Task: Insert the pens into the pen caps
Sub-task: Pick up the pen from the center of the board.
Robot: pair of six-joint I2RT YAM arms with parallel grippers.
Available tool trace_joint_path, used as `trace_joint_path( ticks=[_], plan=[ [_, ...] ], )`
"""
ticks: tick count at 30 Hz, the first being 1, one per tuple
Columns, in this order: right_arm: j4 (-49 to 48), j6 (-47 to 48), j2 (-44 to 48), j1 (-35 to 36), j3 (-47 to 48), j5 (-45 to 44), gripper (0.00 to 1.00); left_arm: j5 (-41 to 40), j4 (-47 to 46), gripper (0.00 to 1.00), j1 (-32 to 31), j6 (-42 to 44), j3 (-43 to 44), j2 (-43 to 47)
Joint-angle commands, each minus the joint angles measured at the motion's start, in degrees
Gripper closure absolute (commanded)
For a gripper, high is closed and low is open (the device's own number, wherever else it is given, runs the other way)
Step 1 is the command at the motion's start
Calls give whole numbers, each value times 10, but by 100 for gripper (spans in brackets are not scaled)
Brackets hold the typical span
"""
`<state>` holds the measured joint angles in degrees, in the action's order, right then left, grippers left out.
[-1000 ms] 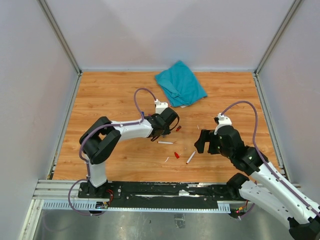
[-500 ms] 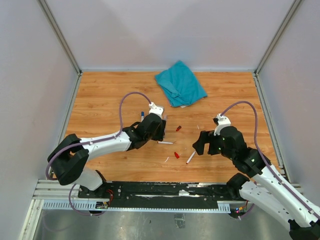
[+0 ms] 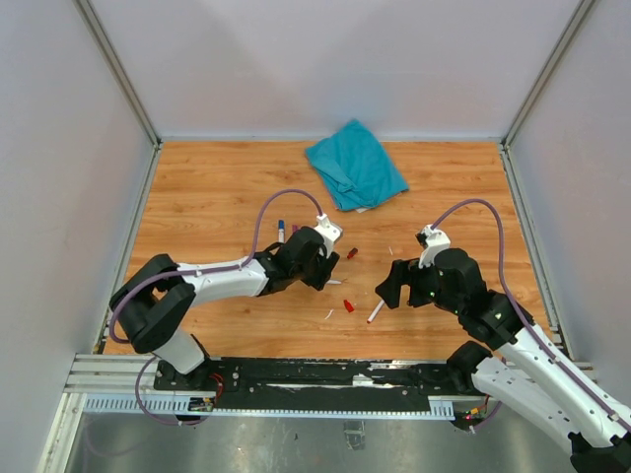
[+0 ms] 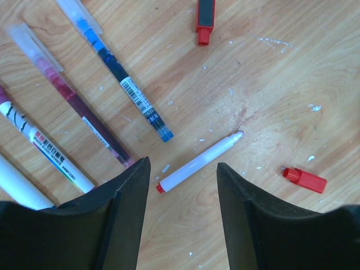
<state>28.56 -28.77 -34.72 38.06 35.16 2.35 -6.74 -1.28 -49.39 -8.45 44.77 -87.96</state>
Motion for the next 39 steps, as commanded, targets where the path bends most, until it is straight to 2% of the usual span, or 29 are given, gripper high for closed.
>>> trace_joint_path(
  ticks=[1, 10, 21, 35, 39],
  plan=[
    [-8, 7, 5, -10, -8, 13, 9, 26, -1, 45, 6, 40, 31, -31],
    [-9, 8, 1, -10, -5, 21, 9, 32, -3, 46, 8, 54, 39, -66],
    [-5, 5, 3, -10, -8, 22, 8, 78, 20, 47, 8, 53, 42, -74],
    [-8, 7, 4, -10, -12, 23, 8, 97, 48, 65, 7, 45, 44, -79],
    [-5, 10, 7, -10, -12, 20, 8, 99, 60, 67, 3, 38, 37, -73]
  ],
)
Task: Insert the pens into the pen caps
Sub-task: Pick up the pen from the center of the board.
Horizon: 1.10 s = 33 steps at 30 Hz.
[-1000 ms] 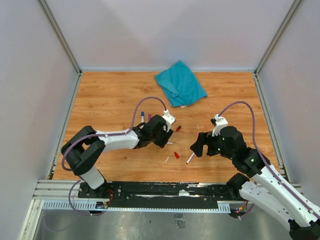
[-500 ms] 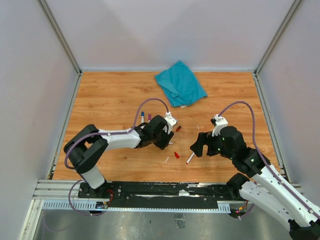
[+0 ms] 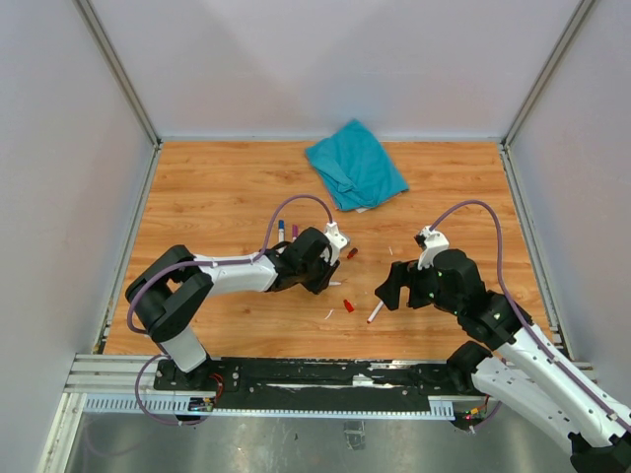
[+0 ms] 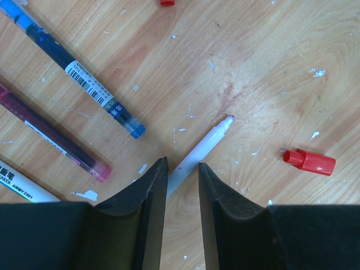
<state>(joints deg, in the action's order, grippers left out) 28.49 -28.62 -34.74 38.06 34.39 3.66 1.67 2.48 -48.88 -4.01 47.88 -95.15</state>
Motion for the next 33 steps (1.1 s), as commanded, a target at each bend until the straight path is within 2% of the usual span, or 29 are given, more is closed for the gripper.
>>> trace_joint_path(
  ticks=[1, 22, 28, 33],
  plan=[
    [-4, 8, 9, -10, -6, 6, 8, 12, 24, 67, -5, -7, 2, 3],
    [-8, 8, 10, -10, -3, 14, 8, -76, 100, 64, -67, -45, -9, 19],
    [-12, 8, 7, -10, -4, 17, 8, -85, 103, 79, -73, -52, -15, 21],
    [-17, 6, 5, -10, -5, 17, 8, -82, 90, 95, -75, -58, -22, 43]
  ],
)
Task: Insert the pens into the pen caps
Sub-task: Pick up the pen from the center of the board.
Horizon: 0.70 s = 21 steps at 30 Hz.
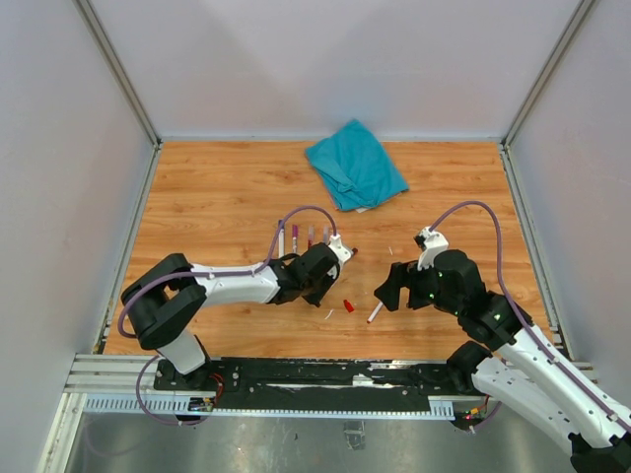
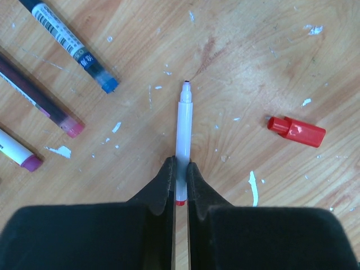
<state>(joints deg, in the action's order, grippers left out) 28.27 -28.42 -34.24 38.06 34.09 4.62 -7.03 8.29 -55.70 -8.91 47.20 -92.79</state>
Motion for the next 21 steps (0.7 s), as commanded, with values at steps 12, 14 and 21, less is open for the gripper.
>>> trace_joint_path(
  ticks=[12, 14, 21],
  plan=[
    [-26, -6, 15, -10, -8, 1, 8, 34, -52, 99, -6, -45, -61, 133],
    [-27, -11, 17, -10, -6, -3, 8, 39, -75, 99, -6, -53, -77, 156],
    [-66, -44, 29, -10, -20, -6, 8, 57, -134, 100, -6, -87, -113, 218]
  ],
)
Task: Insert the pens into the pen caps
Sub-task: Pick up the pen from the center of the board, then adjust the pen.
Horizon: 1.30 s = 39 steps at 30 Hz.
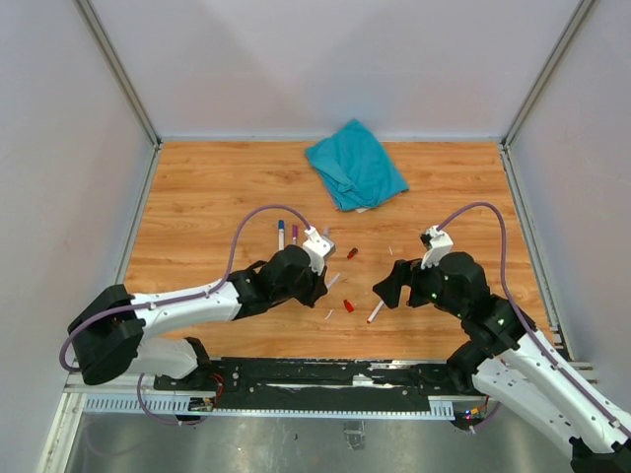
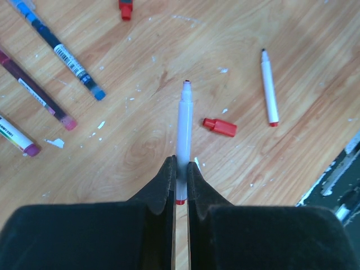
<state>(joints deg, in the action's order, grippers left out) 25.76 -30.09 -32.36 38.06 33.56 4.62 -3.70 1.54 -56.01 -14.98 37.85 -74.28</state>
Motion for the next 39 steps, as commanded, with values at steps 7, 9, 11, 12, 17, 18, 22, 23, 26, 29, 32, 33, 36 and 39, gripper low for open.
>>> trace_joint_path(
  ticks=[7, 9, 11, 12, 17, 18, 22, 23, 26, 29, 32, 33, 36, 39],
  plan=[
    [-105, -70, -3, -9, -30, 17, 10, 46, -103, 99, -3, -84, -25, 58],
    [-123, -83, -12, -10, -34, 27, 10, 51, -110, 99, -4, -98, -24, 56],
    [-136, -99, -23, -10, -37, 38, 11, 48, -116, 99, -10, -109, -25, 57],
    [-142, -106, -28, -9, -39, 43, 11, 44, -121, 100, -15, -112, -26, 59],
    [-205, -158, -38, -1, -66, 57, 13, 30, -140, 99, -48, -124, -25, 64],
    [-220, -169, -37, 3, -73, 53, 13, 31, -145, 100, -51, -128, -25, 64],
    [-270, -204, -32, 24, -96, 30, 14, 30, -161, 99, -58, -141, -28, 62],
    [-281, -210, -30, 32, -100, 22, 15, 31, -164, 99, -59, -145, -29, 62],
    [-305, -224, -25, 57, -110, -9, 15, 31, -166, 99, -61, -147, -30, 63],
    [-325, -230, -21, 81, -117, -40, 16, 30, -162, 100, -62, -147, -28, 63],
    [-348, -237, -21, 96, -123, -56, 17, 32, -162, 100, -62, -146, -28, 65],
    [-356, -240, -22, 99, -126, -60, 18, 32, -162, 100, -63, -146, -27, 65],
    [-380, -249, -23, 105, -134, -68, 19, 36, -166, 99, -64, -145, -25, 65],
    [-402, -251, -30, 106, -135, -69, 20, 39, -170, 99, -65, -145, -24, 63]
  ],
)
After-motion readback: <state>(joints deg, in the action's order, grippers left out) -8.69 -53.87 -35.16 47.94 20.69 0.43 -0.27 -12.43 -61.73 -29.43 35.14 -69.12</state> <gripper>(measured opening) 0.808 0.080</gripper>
